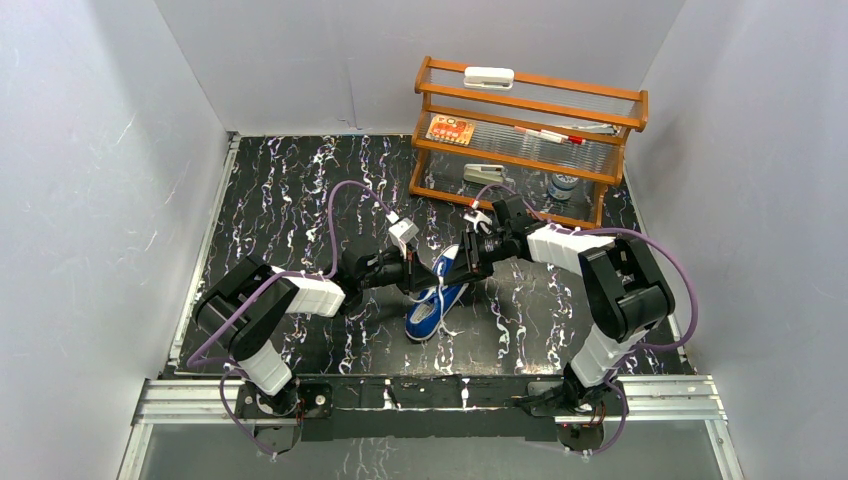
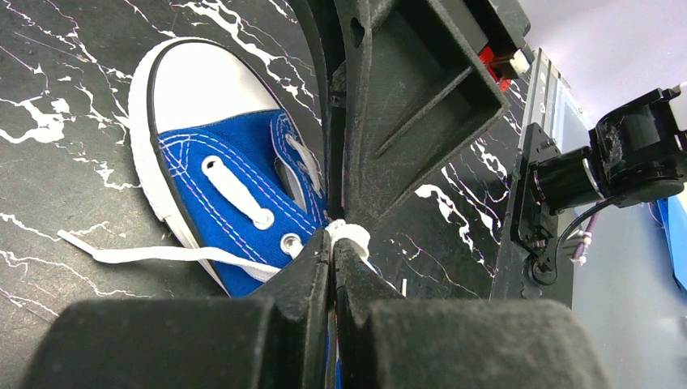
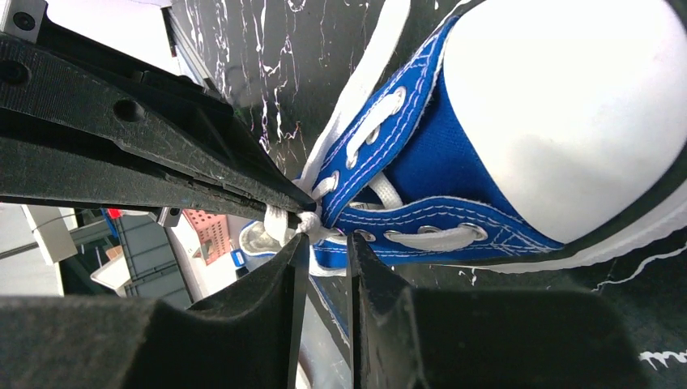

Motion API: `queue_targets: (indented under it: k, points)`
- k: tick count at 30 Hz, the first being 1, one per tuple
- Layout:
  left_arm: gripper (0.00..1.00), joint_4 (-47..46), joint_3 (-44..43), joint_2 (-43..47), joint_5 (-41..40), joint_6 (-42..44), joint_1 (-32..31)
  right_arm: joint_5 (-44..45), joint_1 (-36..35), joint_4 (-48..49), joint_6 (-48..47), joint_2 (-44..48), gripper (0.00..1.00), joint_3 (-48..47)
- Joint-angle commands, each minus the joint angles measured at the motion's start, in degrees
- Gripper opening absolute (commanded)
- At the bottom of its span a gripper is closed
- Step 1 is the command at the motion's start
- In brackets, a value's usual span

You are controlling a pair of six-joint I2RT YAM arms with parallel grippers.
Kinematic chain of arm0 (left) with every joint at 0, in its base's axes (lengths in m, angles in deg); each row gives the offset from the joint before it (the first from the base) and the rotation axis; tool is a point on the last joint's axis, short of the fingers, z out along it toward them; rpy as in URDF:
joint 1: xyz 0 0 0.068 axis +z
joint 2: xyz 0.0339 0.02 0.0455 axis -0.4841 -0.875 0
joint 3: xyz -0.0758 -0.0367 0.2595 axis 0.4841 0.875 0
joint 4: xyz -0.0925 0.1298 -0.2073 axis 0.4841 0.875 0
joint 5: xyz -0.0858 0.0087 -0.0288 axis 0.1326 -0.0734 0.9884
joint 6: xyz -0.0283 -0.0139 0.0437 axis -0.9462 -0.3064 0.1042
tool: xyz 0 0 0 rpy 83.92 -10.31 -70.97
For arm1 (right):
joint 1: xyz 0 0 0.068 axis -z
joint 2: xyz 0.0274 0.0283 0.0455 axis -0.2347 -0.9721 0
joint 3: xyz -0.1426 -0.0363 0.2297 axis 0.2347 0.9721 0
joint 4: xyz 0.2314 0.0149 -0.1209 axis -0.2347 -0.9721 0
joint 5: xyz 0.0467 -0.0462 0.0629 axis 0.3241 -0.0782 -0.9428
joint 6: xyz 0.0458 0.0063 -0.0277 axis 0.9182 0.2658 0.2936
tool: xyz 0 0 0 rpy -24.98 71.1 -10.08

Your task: Tie the shoes

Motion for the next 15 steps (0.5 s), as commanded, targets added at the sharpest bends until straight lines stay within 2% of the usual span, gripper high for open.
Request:
queue_targets:
  k: [1, 9, 15]
  points:
    - [0.0, -1.7, -1.5, 0.1, 1.3, 0.5, 0.3, -1.2, -0.4, 1.0, -0.8, 0.2, 0.31, -2.3]
    - [0.0, -1.7, -1.7, -0.3, 1.6, 0.2, 0.3, -3.0, -0.8, 4.8, 1.7, 2.3, 0.33, -1.7]
    - [0.0, -1.6, -2.1, -0.7, 2.2, 0.1, 0.3, -3.3, -0.8, 5.3, 1.5, 0.4, 0.32, -2.1]
